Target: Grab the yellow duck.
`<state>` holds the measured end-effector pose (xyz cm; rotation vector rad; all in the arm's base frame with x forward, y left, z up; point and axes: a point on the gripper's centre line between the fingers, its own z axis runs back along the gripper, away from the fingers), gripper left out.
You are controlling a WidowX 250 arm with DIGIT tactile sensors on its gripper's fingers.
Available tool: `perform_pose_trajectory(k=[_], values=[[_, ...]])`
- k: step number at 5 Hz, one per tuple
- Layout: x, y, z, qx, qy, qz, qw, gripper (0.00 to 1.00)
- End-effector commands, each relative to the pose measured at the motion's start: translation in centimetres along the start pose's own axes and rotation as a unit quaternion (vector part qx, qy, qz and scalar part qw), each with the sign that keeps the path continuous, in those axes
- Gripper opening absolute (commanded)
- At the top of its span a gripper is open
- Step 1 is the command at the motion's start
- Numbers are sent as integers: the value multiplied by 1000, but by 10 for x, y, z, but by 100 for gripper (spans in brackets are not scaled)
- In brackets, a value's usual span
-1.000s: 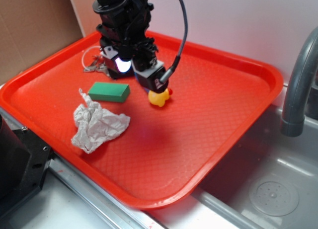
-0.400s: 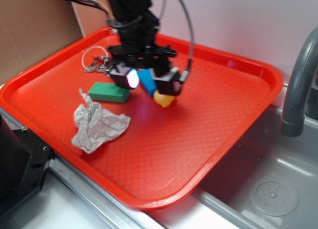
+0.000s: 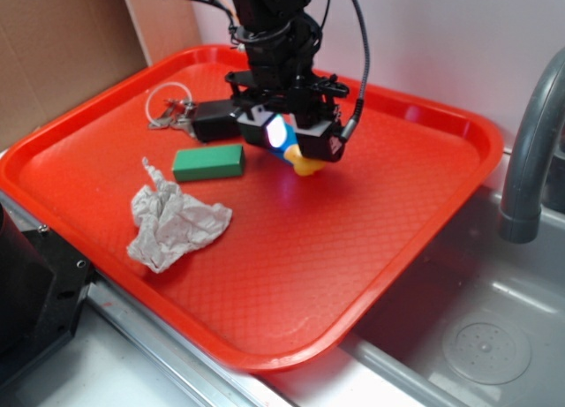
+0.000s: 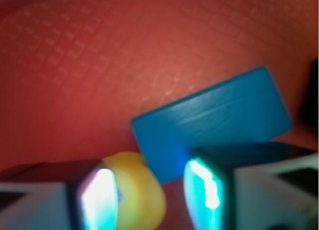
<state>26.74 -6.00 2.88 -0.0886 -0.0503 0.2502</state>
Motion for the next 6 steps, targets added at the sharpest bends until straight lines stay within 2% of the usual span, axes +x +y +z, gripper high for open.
perform_pose_trajectory(k=[1, 2, 3, 4, 5, 6], values=[[-12, -30, 32, -11, 6, -96, 995, 0], [-21, -41, 60, 5, -6, -150, 989, 0], [-34, -43, 90, 21, -41, -197, 979, 0], [-38, -31, 94, 8, -51, -200, 978, 76], [-32, -27, 77, -8, -42, -232, 972, 100], [-23, -35, 45, -39, -35, -268, 962, 100]])
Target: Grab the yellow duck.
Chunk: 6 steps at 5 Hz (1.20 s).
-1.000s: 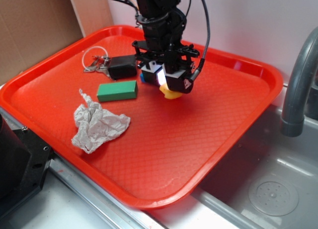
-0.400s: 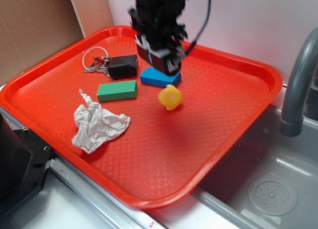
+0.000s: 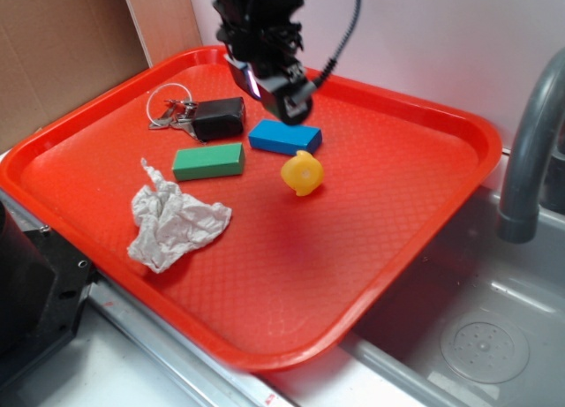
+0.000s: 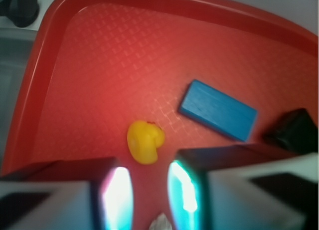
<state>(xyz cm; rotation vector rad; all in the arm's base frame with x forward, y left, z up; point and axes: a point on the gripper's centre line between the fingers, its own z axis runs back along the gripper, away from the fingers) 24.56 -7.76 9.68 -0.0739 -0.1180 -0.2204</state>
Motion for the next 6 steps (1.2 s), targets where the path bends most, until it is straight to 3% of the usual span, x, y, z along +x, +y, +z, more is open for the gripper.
perform_pose_trajectory(k=[1, 2, 3, 4, 5, 6], values=[[11, -20, -46, -42, -10, -42, 998, 100], [15, -26, -77, -76, 5, -56, 996, 100], [9, -29, -80, -84, 18, -53, 995, 100], [5, -37, -80, -81, 44, -38, 995, 46], [-2, -45, -67, -69, 55, -25, 996, 13], [-7, -40, -43, -48, 34, -13, 998, 100]])
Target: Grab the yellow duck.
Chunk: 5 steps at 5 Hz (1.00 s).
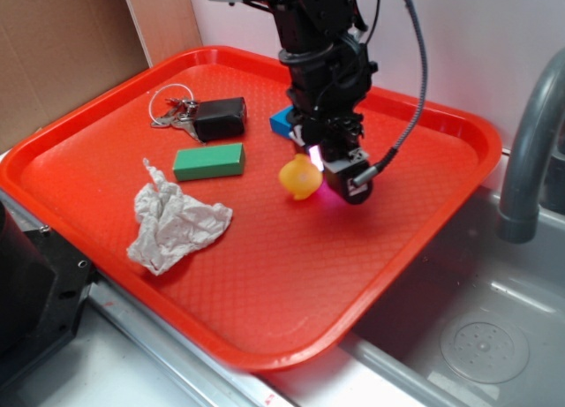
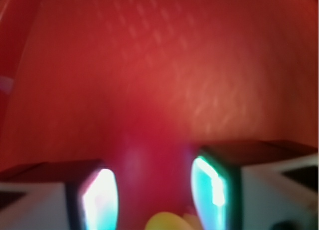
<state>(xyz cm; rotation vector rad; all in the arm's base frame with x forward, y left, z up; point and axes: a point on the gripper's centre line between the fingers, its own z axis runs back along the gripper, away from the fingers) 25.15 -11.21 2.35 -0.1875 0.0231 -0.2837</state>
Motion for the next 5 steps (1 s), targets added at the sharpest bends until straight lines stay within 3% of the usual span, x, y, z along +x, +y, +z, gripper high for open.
perform_pose_trajectory(k=[1, 2, 3, 4, 5], values=[[-19, -19, 45, 26, -43, 20, 999, 100], [-25, -26, 42, 16, -26, 28, 999, 100], [-42, -34, 46, 29, -5, 52, 998, 100], [-57, -35, 52, 23, -18, 75, 997, 100], [-64, -31, 47, 27, 7, 91, 995, 100]])
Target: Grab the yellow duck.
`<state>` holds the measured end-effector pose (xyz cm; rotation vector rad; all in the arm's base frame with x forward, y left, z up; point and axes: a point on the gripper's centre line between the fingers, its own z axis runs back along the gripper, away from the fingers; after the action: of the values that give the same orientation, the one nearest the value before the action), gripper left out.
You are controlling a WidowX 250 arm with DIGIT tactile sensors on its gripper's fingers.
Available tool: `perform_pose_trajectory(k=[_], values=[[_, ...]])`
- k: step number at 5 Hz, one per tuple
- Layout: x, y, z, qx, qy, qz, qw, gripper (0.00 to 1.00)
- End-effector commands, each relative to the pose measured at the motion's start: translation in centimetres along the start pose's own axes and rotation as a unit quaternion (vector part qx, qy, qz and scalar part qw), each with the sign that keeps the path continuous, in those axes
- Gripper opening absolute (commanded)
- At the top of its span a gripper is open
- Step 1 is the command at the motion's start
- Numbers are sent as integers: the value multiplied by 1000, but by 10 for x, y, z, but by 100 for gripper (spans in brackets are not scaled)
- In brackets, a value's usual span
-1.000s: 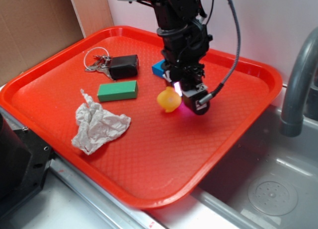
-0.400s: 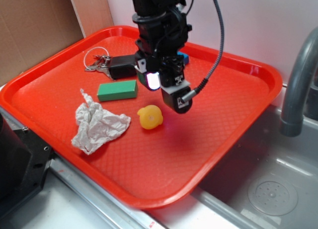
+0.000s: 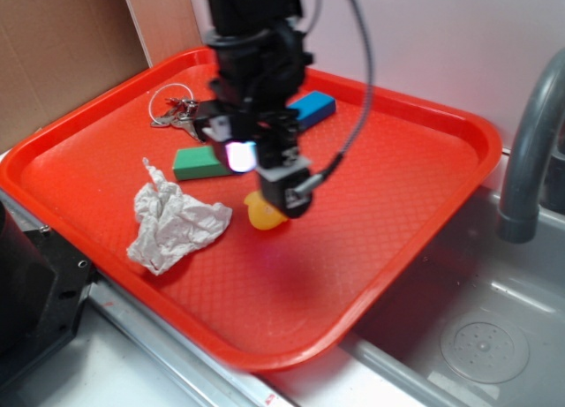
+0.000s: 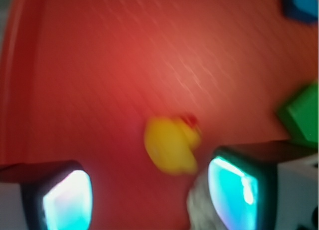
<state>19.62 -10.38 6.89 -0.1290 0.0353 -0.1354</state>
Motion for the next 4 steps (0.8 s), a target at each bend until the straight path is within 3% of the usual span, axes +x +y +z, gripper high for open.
perform_pose_trajectory(k=[1, 3, 4], values=[[-17, -2, 2, 25, 9, 32, 999, 100], [-7, 11, -16, 34, -3, 29, 999, 100], [7, 7, -37, 6, -10, 8, 1000, 100]])
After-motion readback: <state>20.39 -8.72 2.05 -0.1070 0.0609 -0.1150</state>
